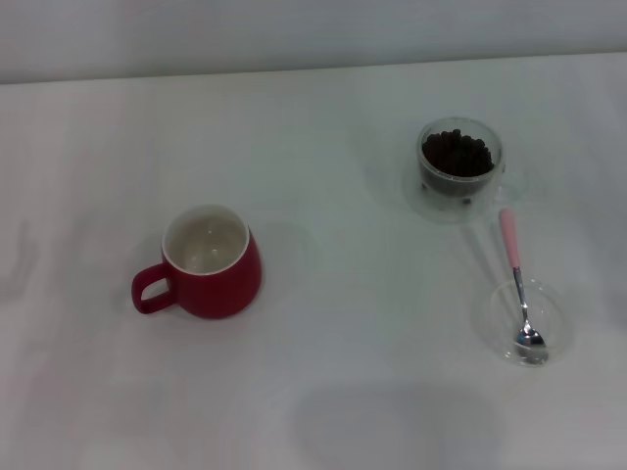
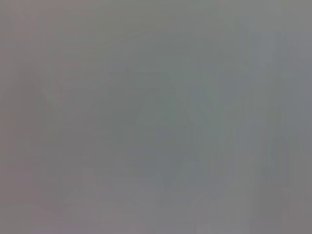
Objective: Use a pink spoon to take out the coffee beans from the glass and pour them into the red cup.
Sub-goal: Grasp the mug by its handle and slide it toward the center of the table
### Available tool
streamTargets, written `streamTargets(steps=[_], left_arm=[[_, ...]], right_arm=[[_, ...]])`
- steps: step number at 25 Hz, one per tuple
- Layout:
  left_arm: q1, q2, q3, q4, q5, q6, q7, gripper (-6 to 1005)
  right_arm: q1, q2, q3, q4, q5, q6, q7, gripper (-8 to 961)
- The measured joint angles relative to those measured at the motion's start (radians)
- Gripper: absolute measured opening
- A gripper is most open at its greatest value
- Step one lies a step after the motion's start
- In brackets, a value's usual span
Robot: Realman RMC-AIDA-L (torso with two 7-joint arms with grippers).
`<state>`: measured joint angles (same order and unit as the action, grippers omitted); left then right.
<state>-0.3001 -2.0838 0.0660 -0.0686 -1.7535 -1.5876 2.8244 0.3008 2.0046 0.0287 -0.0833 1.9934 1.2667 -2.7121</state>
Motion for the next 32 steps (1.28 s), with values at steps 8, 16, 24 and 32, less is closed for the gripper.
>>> streamTargets(steps=[8, 16, 24, 32], left_arm=[[0.084, -0.004, 0.003, -0.027, 0.169, 0.001, 0.002, 892], [0.100, -0.008, 0.011, -0.113, 0.313, 0.138, 0.002, 891], [0.102, -0.006, 0.012, -0.152, 0.432, 0.187, 0.003, 891], [0.106, -0.004, 0.012, -0.158, 0.488, 0.254, 0.003, 892]], right_arm=[[-0.046, -0.002, -0.013, 0.061, -0.017, 0.085, -0.017, 753], [-0.063, -0.003, -0.015, 0.106, -0.018, 0.087, -0.030, 753], [0.000, 0.000, -0.004, 0.100, -0.009, -0.018, -0.051, 753], [0.009, 0.002, -0.008, 0.112, -0.014, -0.008, -0.080, 753]])
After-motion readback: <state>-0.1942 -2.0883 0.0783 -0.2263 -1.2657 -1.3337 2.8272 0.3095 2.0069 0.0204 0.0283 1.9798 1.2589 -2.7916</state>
